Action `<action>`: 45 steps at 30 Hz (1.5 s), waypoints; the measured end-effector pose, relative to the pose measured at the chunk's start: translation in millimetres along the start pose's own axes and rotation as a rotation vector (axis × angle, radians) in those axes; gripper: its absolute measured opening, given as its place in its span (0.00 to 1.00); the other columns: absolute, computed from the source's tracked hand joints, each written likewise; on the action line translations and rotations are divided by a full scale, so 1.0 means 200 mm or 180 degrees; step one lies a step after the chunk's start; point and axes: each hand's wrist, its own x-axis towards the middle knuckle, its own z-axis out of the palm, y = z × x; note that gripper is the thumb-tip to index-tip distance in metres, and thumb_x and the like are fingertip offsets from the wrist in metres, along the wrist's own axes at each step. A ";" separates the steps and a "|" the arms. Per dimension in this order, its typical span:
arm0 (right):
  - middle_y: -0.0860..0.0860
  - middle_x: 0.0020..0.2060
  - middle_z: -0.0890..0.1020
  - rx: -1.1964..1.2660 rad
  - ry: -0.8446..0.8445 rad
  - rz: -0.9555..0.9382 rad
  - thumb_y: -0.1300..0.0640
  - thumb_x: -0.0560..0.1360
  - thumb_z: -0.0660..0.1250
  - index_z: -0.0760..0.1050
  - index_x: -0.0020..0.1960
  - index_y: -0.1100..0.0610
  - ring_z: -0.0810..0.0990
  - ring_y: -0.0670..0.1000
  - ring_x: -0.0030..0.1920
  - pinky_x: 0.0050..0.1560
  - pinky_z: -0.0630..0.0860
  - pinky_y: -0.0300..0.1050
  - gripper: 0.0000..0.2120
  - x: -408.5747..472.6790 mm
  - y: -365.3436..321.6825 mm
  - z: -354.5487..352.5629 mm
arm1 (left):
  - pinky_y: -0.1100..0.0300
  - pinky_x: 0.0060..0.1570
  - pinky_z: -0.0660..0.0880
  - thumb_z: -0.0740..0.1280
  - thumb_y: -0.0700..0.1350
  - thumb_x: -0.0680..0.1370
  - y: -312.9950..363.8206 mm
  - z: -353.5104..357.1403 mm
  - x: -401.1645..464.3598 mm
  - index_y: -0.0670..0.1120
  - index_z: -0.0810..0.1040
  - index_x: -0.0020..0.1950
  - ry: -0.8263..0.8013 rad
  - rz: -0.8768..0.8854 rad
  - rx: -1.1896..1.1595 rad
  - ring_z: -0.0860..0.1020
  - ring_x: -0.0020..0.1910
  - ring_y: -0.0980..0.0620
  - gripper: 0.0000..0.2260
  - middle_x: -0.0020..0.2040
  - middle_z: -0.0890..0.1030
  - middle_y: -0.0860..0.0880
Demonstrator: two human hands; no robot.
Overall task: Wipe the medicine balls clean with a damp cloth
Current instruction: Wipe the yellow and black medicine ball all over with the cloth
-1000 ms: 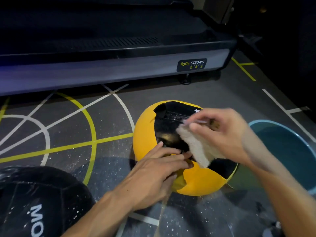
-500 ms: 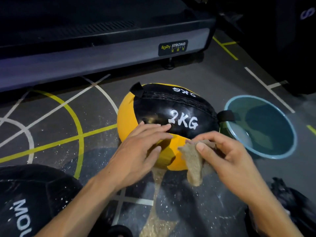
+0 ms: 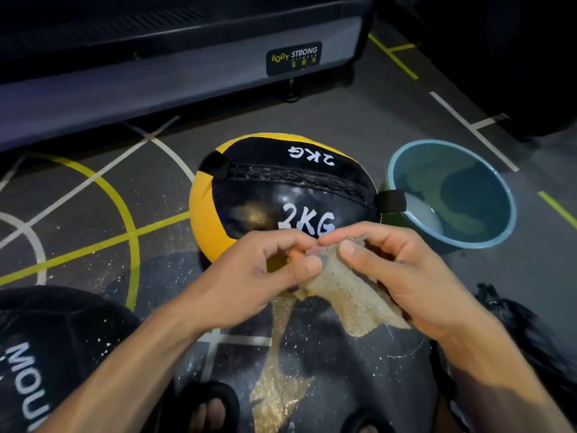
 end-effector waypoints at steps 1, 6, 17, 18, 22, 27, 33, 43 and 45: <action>0.57 0.50 0.87 -0.0219 0.0065 -0.0106 0.56 0.78 0.69 0.85 0.58 0.56 0.85 0.64 0.52 0.52 0.81 0.61 0.11 -0.01 0.01 0.00 | 0.66 0.40 0.75 0.70 0.49 0.80 0.00 0.00 0.00 0.49 0.84 0.51 -0.0025 -0.0024 -0.0048 0.79 0.37 0.57 0.05 0.39 0.82 0.52; 0.50 0.54 0.87 -0.0865 0.0176 -0.0735 0.59 0.77 0.70 0.86 0.56 0.55 0.85 0.50 0.52 0.53 0.81 0.46 0.09 -0.04 0.05 0.00 | 0.67 0.26 0.66 0.75 0.47 0.76 0.00 -0.03 -0.04 0.45 0.81 0.39 0.0070 -0.0579 -0.0505 0.70 0.25 0.54 0.09 0.28 0.76 0.49; 0.52 0.67 0.80 -0.0607 0.0108 -0.0662 0.52 0.79 0.66 0.82 0.47 0.53 0.78 0.56 0.68 0.64 0.76 0.45 0.08 -0.20 0.12 -0.14 | 0.53 0.32 0.73 0.60 0.52 0.86 -0.02 -0.16 -0.12 0.41 0.81 0.57 0.1032 -0.0867 -0.1678 0.78 0.41 0.38 0.17 0.47 0.82 0.36; 0.53 0.68 0.79 -0.0258 0.0129 -0.0533 0.49 0.79 0.68 0.81 0.47 0.55 0.78 0.58 0.68 0.64 0.77 0.48 0.10 -0.21 0.14 -0.14 | 0.51 0.27 0.62 0.60 0.54 0.86 -0.02 -0.17 -0.13 0.39 0.78 0.55 0.1052 -0.0873 -0.1526 0.72 0.34 0.37 0.18 0.41 0.77 0.36; 0.60 0.68 0.78 0.0953 0.0088 -0.0089 0.45 0.74 0.75 0.74 0.47 0.62 0.81 0.68 0.61 0.63 0.78 0.64 0.21 -0.20 0.21 -0.12 | 0.50 0.26 0.51 0.59 0.55 0.84 -0.02 -0.19 -0.14 0.44 0.76 0.50 0.1125 -0.0852 -0.1481 0.66 0.26 0.48 0.15 0.35 0.69 0.38; 0.55 0.53 0.85 0.0445 0.0430 -0.0018 0.37 0.73 0.72 0.78 0.43 0.54 0.84 0.58 0.50 0.56 0.80 0.59 0.19 -0.17 0.18 -0.07 | 0.40 0.31 0.66 0.64 0.54 0.83 0.04 -0.16 -0.15 0.32 0.71 0.52 0.0910 -0.0651 -0.1367 0.68 0.30 0.28 0.23 0.35 0.69 0.25; 0.49 0.66 0.81 -0.0136 -0.0254 -0.0302 0.49 0.75 0.71 0.74 0.71 0.52 0.76 0.49 0.69 0.68 0.74 0.47 0.25 -0.06 0.06 0.09 | 0.56 0.45 0.74 0.63 0.50 0.83 0.11 -0.15 -0.11 0.33 0.76 0.56 0.0076 -0.0559 -0.1251 0.76 0.45 0.48 0.19 0.47 0.81 0.44; 0.64 0.54 0.83 0.1225 -0.0016 0.0124 0.55 0.81 0.66 0.77 0.65 0.62 0.83 0.61 0.50 0.49 0.82 0.57 0.16 -0.06 0.11 0.16 | 0.58 0.38 0.83 0.64 0.50 0.81 0.06 -0.16 -0.07 0.43 0.78 0.61 0.1048 -0.0938 -0.2304 0.85 0.44 0.50 0.13 0.58 0.85 0.42; 0.60 0.53 0.83 0.1501 0.0114 0.0030 0.57 0.83 0.62 0.78 0.62 0.59 0.83 0.56 0.49 0.46 0.83 0.50 0.12 -0.07 0.07 0.15 | 0.52 0.52 0.84 0.61 0.52 0.84 -0.01 -0.11 -0.08 0.42 0.74 0.67 0.1034 -0.0864 -0.3143 0.84 0.58 0.45 0.17 0.67 0.80 0.38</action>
